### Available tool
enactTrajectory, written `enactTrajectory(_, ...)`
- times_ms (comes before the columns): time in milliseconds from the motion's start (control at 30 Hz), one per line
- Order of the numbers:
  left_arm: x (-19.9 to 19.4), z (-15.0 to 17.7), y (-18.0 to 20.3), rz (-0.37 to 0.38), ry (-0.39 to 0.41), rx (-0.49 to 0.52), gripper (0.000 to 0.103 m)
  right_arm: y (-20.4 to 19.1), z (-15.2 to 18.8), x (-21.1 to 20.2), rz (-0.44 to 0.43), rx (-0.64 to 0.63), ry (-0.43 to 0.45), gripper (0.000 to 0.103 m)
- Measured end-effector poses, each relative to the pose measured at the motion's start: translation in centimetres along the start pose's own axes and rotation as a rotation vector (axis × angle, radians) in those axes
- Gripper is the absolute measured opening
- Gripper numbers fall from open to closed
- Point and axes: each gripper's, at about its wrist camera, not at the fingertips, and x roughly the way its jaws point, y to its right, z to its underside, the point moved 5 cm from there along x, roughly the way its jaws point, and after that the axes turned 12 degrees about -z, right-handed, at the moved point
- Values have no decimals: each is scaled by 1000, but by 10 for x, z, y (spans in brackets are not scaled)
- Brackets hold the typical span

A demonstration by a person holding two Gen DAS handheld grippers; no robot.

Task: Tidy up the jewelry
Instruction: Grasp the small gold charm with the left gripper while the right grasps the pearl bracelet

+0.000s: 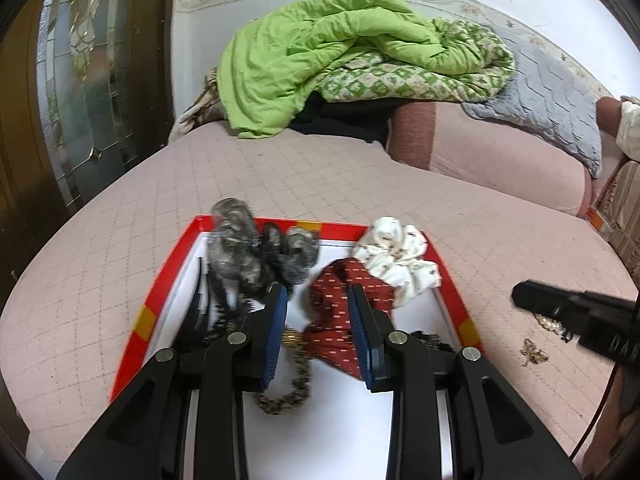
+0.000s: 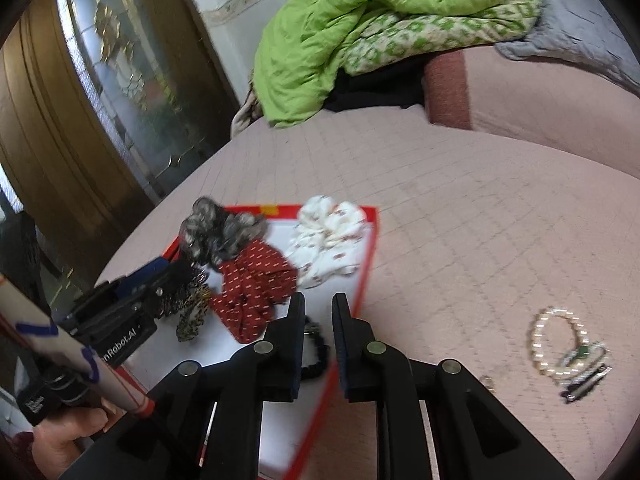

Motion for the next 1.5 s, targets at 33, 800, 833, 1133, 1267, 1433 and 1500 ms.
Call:
enactTrajectory(33, -2, 0, 5, 11, 1, 7, 30, 6, -1, -7, 8, 12, 11, 15)
enactTrajectory(800, -38, 66, 226, 411, -198, 404, 30, 162, 22, -156, 132, 363, 184, 15)
enactTrajectory(833, -35, 71, 234, 410, -208, 420, 30, 165, 24, -158, 131, 370, 187, 16)
enactTrajectory(1133, -1, 82, 251, 305, -205, 408, 30, 173, 26, -167, 110, 382, 197, 16)
enactTrajectory(1267, 1, 80, 246, 294, -193, 383, 16, 174, 26, -166, 109, 381, 198, 16)
enactTrajectory(1433, -14, 72, 237, 339, -184, 372, 15, 178, 25, -157, 141, 360, 172, 16)
enactTrajectory(1500, -25, 63, 234, 358, -157, 365, 15, 183, 26, -149, 125, 378, 154, 16)
